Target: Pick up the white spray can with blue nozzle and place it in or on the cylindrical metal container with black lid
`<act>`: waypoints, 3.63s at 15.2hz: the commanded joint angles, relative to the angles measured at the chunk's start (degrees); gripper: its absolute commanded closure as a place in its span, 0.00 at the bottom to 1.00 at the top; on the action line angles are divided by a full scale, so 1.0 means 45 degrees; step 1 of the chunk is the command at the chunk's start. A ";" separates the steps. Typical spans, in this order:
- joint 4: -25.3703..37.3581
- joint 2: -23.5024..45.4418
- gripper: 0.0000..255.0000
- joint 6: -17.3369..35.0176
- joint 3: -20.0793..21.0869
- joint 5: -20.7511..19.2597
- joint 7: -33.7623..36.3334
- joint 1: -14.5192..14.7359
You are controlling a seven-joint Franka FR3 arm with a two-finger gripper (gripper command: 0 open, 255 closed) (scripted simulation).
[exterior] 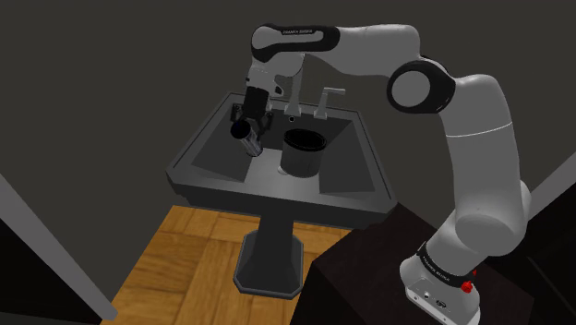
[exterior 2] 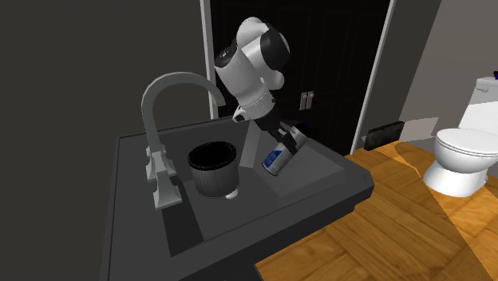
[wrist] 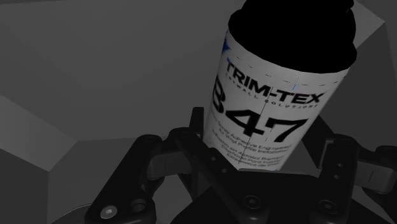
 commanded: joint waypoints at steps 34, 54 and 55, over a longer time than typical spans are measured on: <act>-0.1167 -0.5021 0.00 -0.0620 -0.0906 -0.0870 -0.0309 0.0743; -0.2614 -0.5305 1.00 0.0580 -0.0810 -0.0841 -0.0444 0.0939; -0.2614 -0.5305 1.00 0.0580 -0.0810 -0.0841 -0.0444 0.0939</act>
